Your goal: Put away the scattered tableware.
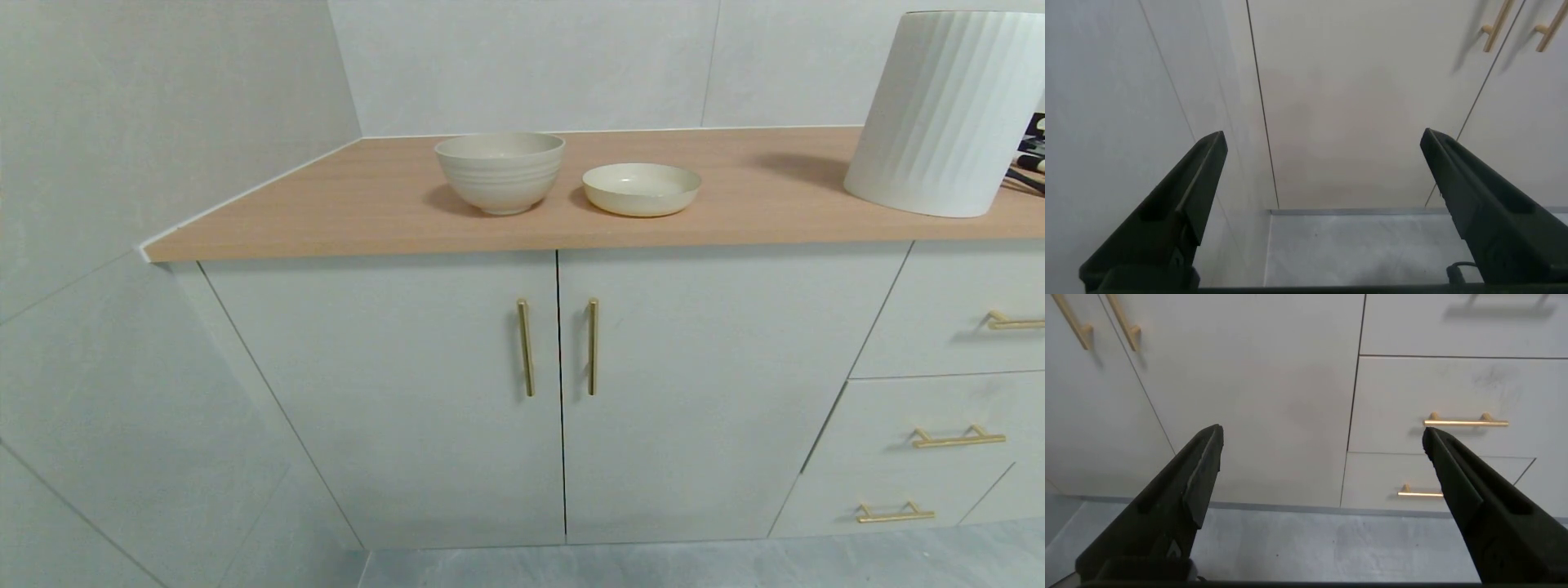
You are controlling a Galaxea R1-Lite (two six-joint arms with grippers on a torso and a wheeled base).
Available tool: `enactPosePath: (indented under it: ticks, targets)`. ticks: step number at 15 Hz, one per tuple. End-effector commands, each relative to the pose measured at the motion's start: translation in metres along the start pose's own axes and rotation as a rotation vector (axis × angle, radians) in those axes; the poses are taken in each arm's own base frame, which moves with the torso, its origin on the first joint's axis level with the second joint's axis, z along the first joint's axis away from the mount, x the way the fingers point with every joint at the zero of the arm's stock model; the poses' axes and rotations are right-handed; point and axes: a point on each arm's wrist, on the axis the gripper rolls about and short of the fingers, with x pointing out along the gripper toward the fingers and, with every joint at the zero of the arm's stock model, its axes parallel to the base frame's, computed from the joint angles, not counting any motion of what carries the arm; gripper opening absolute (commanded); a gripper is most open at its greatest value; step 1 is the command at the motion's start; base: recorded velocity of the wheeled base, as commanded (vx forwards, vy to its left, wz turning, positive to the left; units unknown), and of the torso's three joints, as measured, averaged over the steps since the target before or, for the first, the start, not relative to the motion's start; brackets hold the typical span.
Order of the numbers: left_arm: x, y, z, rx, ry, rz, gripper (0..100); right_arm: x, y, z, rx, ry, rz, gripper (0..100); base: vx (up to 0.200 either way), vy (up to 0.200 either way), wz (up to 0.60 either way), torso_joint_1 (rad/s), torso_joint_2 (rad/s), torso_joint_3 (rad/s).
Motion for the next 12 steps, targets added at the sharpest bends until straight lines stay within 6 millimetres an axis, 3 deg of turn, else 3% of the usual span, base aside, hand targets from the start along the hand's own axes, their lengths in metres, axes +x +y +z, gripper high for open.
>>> enactPosePath:
  ticks: [1, 4, 12]
  targets:
    - [0.0000, 0.0000, 0.0000, 0.003, 0.000, 0.001, 100, 0.0001, 0.0000, 0.0001, -0.002, 0.001, 0.001, 100, 0.000, 0.000, 0.00, 0.000, 0.00, 0.000]
    - [0.0000, 0.0000, 0.0000, 0.002, 0.000, 0.001, 100, 0.0001, 0.0000, -0.0001, 0.000, 0.002, 0.001, 100, 0.200, 0.000, 0.00, -0.001, 0.00, 0.007]
    - [0.0000, 0.0000, 0.0000, 0.000, 0.000, 0.001, 100, 0.0001, 0.0000, 0.0001, -0.003, 0.001, 0.003, 100, 0.000, 0.000, 0.00, 0.000, 0.00, 0.000]
